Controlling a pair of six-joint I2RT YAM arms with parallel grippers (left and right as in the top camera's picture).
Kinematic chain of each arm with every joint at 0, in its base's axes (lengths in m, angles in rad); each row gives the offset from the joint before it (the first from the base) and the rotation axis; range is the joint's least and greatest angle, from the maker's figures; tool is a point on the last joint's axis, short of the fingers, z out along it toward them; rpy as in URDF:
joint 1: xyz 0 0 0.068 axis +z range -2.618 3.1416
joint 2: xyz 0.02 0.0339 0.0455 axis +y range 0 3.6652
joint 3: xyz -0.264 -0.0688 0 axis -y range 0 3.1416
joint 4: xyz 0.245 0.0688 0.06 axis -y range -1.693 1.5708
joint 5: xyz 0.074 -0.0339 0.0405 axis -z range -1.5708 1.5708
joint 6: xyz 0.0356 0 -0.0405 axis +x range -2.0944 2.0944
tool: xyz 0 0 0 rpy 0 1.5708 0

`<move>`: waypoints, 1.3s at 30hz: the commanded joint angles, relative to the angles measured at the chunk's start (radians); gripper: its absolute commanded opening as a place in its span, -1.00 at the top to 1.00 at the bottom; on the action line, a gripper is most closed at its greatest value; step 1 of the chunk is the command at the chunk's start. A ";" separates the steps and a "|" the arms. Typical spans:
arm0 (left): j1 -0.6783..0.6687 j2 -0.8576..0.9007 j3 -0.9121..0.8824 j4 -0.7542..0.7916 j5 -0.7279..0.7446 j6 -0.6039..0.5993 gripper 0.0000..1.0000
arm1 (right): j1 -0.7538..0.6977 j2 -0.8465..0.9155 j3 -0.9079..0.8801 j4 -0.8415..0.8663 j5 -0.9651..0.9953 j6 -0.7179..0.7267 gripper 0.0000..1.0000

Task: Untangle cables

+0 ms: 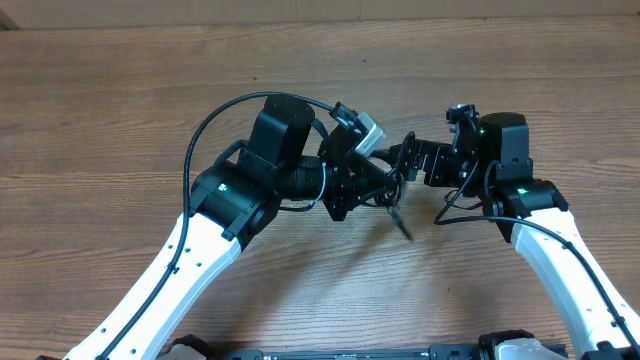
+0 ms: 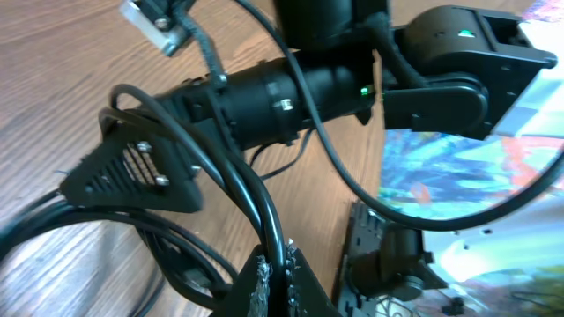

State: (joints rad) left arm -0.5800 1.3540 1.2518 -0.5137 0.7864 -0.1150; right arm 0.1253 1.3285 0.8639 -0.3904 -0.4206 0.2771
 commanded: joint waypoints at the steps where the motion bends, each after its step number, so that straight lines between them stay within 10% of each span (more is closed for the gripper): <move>1: 0.000 -0.027 0.021 0.010 0.153 -0.006 0.91 | -0.014 0.008 0.013 -0.035 0.273 0.064 -1.00; 12: 0.091 -0.029 0.021 -0.182 -0.195 -0.043 0.92 | -0.015 0.008 0.013 -0.121 0.436 0.067 -1.00; 39: 0.248 -0.030 0.021 -0.354 -0.476 0.003 0.92 | -0.025 0.008 0.013 -0.083 0.491 0.067 -1.00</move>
State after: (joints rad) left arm -0.3527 1.3537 1.2518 -0.8616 0.3725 -0.1352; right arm 0.1230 1.3293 0.8639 -0.4870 -0.0200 0.3214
